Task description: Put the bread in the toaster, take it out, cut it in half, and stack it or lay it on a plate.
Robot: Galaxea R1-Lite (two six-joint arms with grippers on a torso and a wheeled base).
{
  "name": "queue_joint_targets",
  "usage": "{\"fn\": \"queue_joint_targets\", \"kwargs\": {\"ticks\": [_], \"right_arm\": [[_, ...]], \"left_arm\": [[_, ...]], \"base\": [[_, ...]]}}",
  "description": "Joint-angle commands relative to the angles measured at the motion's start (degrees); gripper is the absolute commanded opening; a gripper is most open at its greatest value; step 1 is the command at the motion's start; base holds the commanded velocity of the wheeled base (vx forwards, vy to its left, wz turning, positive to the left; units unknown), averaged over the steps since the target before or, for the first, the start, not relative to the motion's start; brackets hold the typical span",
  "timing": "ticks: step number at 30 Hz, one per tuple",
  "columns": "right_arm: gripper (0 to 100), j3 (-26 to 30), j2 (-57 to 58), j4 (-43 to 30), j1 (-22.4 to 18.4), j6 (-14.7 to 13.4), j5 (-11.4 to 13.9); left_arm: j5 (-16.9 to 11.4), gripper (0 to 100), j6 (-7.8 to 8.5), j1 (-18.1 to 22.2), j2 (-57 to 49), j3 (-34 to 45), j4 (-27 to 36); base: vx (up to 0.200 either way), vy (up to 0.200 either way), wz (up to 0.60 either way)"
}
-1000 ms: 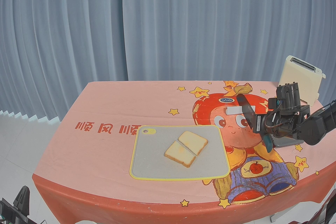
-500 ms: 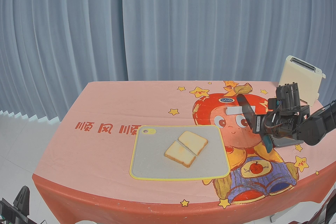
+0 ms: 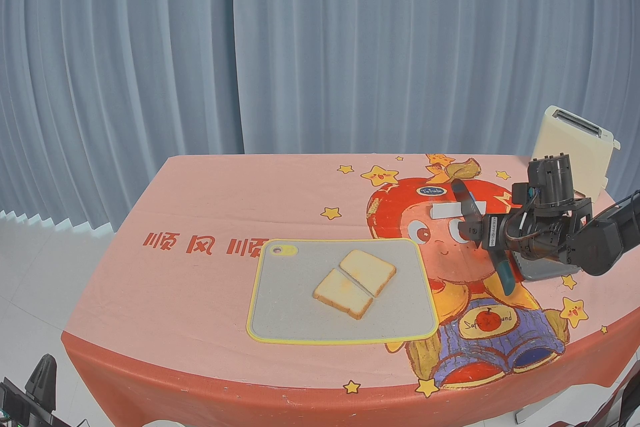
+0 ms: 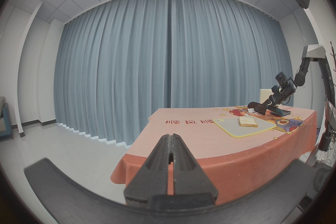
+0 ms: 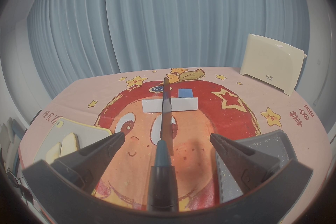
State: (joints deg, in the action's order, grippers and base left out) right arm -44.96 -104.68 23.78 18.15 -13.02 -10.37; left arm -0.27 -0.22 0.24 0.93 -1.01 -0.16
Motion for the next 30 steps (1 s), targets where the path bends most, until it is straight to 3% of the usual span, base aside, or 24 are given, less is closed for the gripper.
{"fn": "queue_joint_targets", "kwargs": {"ticks": [1,7,17,24,30], "right_arm": [[100,0.0,0.6,0.3,0.1,0.0,-0.2],[100,0.3,2.7,0.6,0.8,0.1,-2.5],[100,1.1,7.0,0.6,1.4,0.4,-1.5],[100,4.5,11.7,0.7,6.2,0.1,-1.2],[100,5.8,14.3,0.7,8.0,0.5,-1.2]], "left_arm": [[0.0,0,-0.04,0.1,-0.6,1.0,0.0],[0.0,0,-0.04,0.0,-0.6,1.0,0.0],[0.0,0,-0.04,0.0,-0.6,1.0,0.0],[0.0,0,-0.04,0.0,-0.6,1.0,0.0],[0.0,0,-0.04,0.1,-0.6,1.0,0.0]], "base": [[0.000,0.000,0.00],[0.000,0.000,0.00],[0.000,0.000,0.00],[0.000,0.000,0.00],[0.000,0.000,0.00]]}}
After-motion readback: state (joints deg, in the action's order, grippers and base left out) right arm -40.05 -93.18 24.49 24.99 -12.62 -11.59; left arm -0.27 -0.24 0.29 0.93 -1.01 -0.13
